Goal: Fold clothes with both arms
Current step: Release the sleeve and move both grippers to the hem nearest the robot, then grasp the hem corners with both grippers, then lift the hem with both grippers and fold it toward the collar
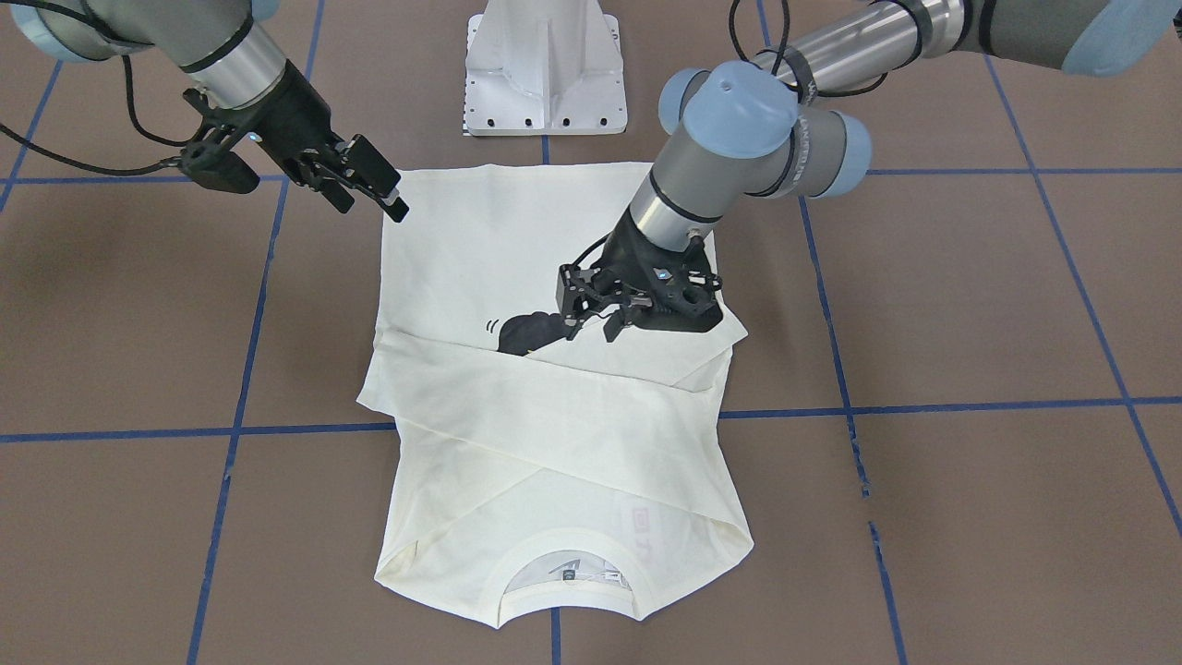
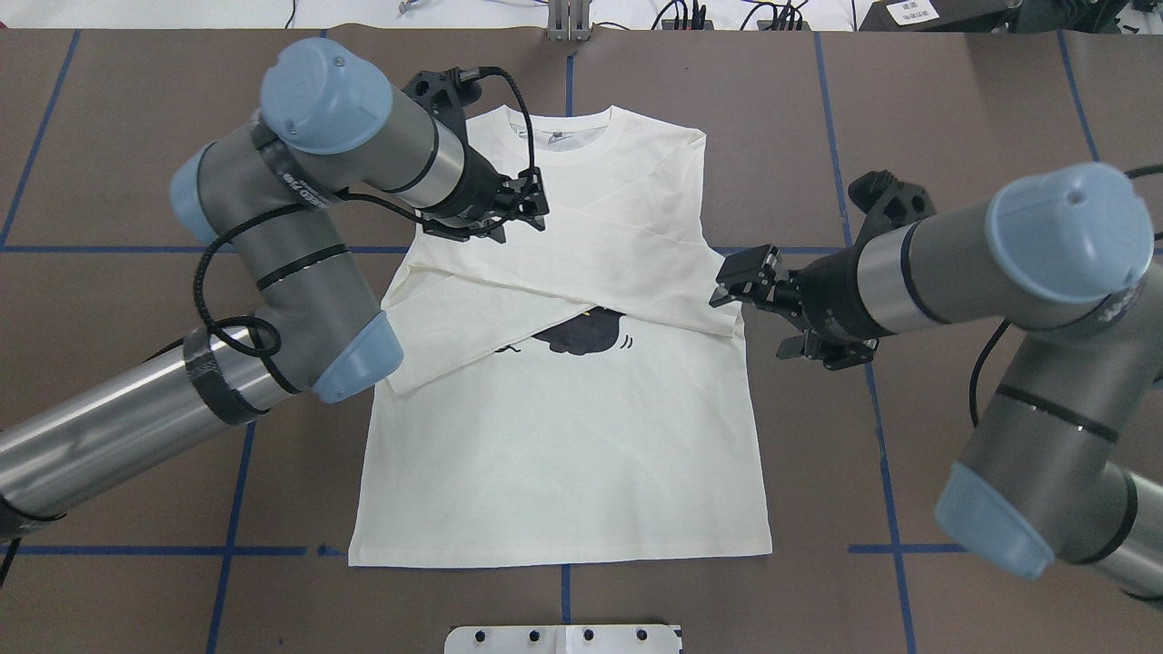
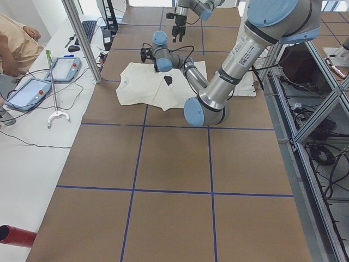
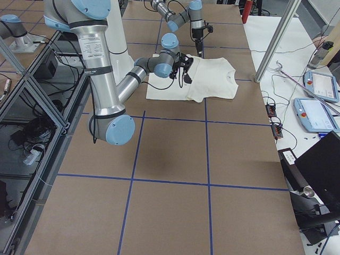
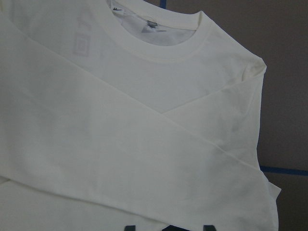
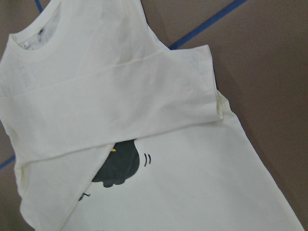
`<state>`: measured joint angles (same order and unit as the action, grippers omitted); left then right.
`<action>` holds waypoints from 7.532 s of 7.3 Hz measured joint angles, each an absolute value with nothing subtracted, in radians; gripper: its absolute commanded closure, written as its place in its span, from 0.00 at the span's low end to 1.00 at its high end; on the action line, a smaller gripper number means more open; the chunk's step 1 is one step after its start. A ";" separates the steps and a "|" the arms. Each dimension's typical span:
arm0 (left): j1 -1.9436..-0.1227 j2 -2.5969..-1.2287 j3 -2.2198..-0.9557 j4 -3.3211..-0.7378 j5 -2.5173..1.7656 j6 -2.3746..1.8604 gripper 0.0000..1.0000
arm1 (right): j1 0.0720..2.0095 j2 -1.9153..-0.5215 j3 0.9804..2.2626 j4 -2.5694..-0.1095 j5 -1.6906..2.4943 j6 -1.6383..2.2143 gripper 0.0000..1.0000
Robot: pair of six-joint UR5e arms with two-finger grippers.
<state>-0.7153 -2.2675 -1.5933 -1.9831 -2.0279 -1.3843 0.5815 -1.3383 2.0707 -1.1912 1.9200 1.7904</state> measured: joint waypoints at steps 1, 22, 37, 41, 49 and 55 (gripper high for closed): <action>-0.731 -2.197 -1.687 -1.933 -2.046 -1.367 0.44 | 0.458 -1.364 2.072 -1.215 1.784 1.805 0.00; -0.299 -1.758 -2.132 -1.731 -1.643 -1.803 0.21 | 0.148 -1.527 2.169 -1.321 1.552 1.970 1.00; -0.134 -1.714 -2.059 -1.723 -1.629 -1.864 0.53 | 0.147 -1.524 2.176 -1.322 1.545 1.971 1.00; -0.119 -1.713 -2.058 -1.723 -1.631 -1.901 1.00 | 0.147 -1.521 2.177 -1.322 1.545 1.971 1.00; -0.117 -1.716 -2.260 -1.581 -1.658 -1.921 1.00 | 0.076 -1.610 2.320 -1.325 1.540 1.980 1.00; -0.526 -1.920 -2.070 -1.590 -1.725 -1.598 1.00 | 0.518 -1.345 2.083 -1.328 1.679 1.703 1.00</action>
